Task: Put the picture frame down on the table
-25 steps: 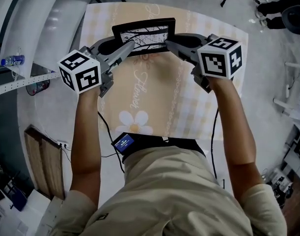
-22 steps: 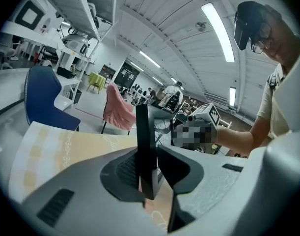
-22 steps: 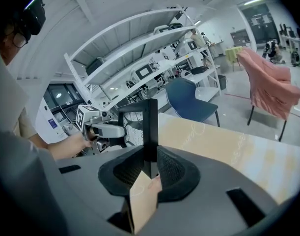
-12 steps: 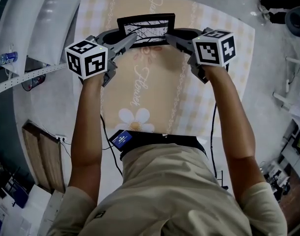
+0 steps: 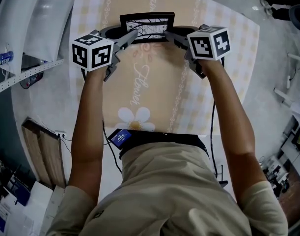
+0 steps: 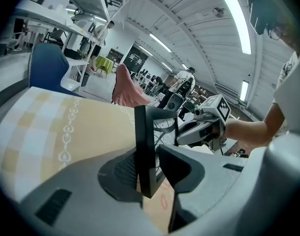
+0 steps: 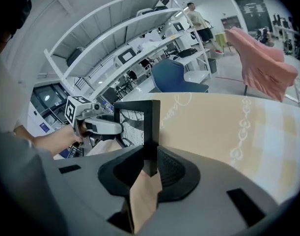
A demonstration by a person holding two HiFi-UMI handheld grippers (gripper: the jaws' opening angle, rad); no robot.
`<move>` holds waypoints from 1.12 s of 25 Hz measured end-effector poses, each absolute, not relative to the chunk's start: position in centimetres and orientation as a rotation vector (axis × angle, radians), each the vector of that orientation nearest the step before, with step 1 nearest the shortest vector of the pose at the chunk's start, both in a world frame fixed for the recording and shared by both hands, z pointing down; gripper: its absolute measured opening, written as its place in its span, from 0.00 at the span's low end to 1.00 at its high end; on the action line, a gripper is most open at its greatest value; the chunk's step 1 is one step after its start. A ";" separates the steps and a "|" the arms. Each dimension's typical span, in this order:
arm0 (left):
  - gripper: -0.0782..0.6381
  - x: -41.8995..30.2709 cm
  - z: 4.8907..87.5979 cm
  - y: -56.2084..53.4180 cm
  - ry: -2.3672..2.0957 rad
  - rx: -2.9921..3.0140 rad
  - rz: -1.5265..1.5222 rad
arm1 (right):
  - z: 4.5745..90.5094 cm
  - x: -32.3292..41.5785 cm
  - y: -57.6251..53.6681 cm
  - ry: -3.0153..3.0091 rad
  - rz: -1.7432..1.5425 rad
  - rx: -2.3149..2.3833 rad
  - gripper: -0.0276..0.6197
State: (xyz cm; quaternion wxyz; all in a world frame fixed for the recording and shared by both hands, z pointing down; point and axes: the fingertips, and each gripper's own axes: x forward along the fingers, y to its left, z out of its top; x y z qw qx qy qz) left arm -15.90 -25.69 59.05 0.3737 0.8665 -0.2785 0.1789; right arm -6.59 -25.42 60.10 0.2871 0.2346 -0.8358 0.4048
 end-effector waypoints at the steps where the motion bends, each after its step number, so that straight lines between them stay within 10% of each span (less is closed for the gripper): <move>1: 0.24 -15.9 59.4 -25.7 -0.715 2.215 0.464 | 60.4 -6.6 -25.4 -2.226 1.078 0.629 0.16; 28: 0.36 -17.2 62.6 -27.0 -0.966 2.215 0.691 | 62.7 -6.5 -26.3 -2.105 0.849 0.744 0.22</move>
